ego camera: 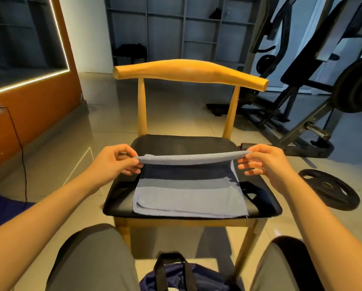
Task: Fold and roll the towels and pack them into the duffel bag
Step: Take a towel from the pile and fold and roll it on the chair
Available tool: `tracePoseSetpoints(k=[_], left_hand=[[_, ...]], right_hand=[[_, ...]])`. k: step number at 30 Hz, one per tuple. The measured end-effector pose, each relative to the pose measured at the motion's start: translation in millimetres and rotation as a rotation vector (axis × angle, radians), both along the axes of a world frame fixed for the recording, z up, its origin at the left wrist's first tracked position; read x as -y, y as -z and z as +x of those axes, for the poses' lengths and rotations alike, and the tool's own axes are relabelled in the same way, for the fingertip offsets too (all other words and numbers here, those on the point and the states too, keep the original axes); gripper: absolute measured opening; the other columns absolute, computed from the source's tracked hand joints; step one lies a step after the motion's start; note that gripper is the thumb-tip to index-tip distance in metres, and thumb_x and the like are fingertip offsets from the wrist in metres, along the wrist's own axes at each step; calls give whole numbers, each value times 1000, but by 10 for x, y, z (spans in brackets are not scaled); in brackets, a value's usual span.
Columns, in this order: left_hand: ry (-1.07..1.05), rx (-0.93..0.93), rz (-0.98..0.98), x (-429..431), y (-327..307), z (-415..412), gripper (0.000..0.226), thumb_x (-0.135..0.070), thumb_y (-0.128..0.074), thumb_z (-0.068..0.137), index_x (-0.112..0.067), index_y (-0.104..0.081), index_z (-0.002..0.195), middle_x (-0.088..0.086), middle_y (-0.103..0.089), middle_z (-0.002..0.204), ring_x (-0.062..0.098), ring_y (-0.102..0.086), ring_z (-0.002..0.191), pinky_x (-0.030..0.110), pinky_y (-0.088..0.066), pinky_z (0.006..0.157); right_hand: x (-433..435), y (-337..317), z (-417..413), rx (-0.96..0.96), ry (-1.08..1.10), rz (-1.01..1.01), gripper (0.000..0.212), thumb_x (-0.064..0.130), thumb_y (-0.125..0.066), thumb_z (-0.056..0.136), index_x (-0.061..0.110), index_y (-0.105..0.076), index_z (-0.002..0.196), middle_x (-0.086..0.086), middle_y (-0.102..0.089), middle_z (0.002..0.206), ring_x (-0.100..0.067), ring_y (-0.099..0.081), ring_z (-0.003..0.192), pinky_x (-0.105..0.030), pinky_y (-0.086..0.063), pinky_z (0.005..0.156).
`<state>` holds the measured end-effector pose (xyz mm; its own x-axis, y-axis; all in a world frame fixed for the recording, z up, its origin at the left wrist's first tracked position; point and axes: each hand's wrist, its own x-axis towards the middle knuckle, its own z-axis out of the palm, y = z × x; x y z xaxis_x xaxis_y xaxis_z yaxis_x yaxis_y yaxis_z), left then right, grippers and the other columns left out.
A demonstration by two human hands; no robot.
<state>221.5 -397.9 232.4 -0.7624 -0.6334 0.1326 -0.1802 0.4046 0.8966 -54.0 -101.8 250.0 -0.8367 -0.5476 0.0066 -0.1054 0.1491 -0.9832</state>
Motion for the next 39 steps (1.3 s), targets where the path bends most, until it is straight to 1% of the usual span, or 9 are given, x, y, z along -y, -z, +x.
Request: tracePoseSetpoints(k=[3, 14, 18, 24, 28, 31, 34, 37, 39], left_hand=[[36, 15, -36, -160, 155, 161, 2, -7, -66, 95, -6, -66, 96, 1, -77, 86, 15, -76, 83, 20, -60, 68], [46, 82, -214, -335, 539, 472, 12, -6, -70, 91, -17, -68, 88, -3, -74, 95, 8, -71, 88, 16, -57, 68], [78, 95, -224, -319, 570, 507, 15, -5, -71, 90, -19, -69, 85, -4, -74, 97, 3, -69, 91, 17, -58, 70], [100, 90, -201, -322, 592, 514, 13, -3, -72, 89, -13, -71, 80, -7, -72, 106, 14, -69, 98, 10, -54, 68], [237, 269, -315, -286, 511, 525, 12, -15, -79, 84, -20, -75, 75, -14, -62, 112, 11, -62, 103, 14, -50, 75], [163, 263, -412, -229, 389, 365, 15, -22, -78, 86, -21, -73, 72, -7, -62, 98, 14, -62, 88, 21, -48, 72], [12, 230, -516, -131, 290, -15, 5, -26, -73, 90, -23, -69, 89, -4, -62, 96, 15, -62, 86, 28, -52, 75], [36, 374, -476, 53, 314, -452, 41, -26, -72, 90, -21, -60, 129, -2, -61, 122, 17, -62, 108, 30, -52, 89], [104, 496, -357, 161, 324, -654, 53, -26, -73, 87, -20, -54, 137, -4, -60, 122, 17, -63, 105, 29, -51, 87]], right_hand=[[-179, 99, 151, 33, -86, 52, 8, -3, -57, 95, -1, -64, 97, -25, -75, 90, -35, -75, 76, -34, -63, 61], [-440, 358, 337, 49, -330, 386, 7, -2, -58, 96, -6, -63, 99, -25, -74, 99, -37, -74, 95, -48, -60, 86], [-478, 389, 358, 35, -328, 410, 5, -2, -60, 95, -5, -64, 96, -23, -75, 96, -37, -74, 95, -39, -62, 79], [-491, 439, 325, 6, -312, 399, 11, -3, -57, 95, -2, -64, 87, -27, -73, 97, -32, -75, 90, -28, -63, 70], [-465, 363, 261, -55, -405, 565, 10, -1, -61, 92, -3, -69, 88, -25, -72, 90, -28, -73, 82, -36, -63, 77], [-345, 295, 182, -164, -306, 644, 11, 9, -63, 92, 0, -70, 88, -20, -72, 86, -26, -72, 77, -33, -61, 68], [-30, 367, 23, -335, -114, 650, 17, 25, -69, 93, 8, -67, 93, -12, -69, 88, -21, -66, 78, -29, -54, 62], [287, 452, -128, -306, -79, 715, 24, 32, -73, 89, 8, -69, 88, -9, -69, 88, -19, -65, 79, -28, -49, 64], [404, 426, -205, -232, -91, 735, 24, 26, -77, 84, 7, -66, 76, -9, -63, 80, -20, -60, 75, -28, -45, 62]])
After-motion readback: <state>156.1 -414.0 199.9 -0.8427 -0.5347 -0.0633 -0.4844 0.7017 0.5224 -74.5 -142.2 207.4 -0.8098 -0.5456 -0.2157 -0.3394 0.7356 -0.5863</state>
